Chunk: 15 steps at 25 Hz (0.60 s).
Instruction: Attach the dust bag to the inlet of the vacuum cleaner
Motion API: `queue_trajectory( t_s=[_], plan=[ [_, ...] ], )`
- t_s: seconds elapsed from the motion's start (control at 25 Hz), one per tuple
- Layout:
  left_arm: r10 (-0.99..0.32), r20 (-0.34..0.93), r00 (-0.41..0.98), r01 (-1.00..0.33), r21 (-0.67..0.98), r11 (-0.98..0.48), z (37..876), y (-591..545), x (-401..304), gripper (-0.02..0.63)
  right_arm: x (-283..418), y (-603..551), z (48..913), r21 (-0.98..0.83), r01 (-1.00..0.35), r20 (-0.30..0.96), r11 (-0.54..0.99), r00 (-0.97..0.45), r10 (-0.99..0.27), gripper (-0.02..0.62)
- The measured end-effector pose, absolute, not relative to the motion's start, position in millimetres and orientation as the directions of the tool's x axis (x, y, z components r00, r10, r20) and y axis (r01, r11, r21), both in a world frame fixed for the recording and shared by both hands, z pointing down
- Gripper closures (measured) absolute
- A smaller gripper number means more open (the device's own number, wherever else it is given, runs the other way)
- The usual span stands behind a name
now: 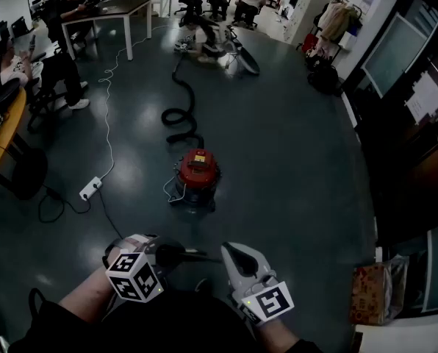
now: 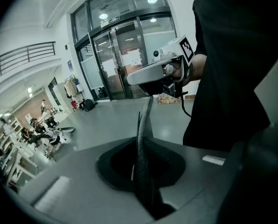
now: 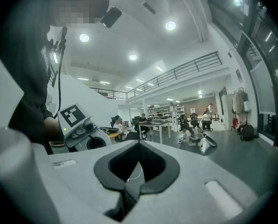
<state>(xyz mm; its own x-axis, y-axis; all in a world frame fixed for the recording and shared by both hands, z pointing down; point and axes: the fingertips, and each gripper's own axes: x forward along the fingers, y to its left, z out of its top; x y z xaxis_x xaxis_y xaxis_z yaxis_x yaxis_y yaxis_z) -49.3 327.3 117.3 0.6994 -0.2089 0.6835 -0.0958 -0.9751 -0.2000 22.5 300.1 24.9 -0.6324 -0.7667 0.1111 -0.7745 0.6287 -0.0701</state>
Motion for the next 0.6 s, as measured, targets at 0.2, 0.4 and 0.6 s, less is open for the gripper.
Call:
queue_trajectory(
  t_s=[0.2,0.4,0.6],
  plan=[
    [-0.216,0.686,0.695,-0.111,-0.194,-0.975,118.2,327.1,-40.7,0.578,32.9,300.2,27.0,-0.072,-0.761,0.111,0.644,-0.648,-0.753,0.594],
    [-0.229,0.694,0.682,-0.132,-0.191,-0.973,121.5,325.9,-33.1,0.578,44.8,298.7,30.0,-0.081,-0.749,0.099,0.657,-0.662,-0.743,0.594],
    [-0.26,0.69,0.676,-0.205,-0.164,-0.965,124.5,319.9,-25.9,0.578,58.3,295.5,21.4,-0.108,-0.735,0.039,0.67,-0.676,-0.736,0.592]
  ],
)
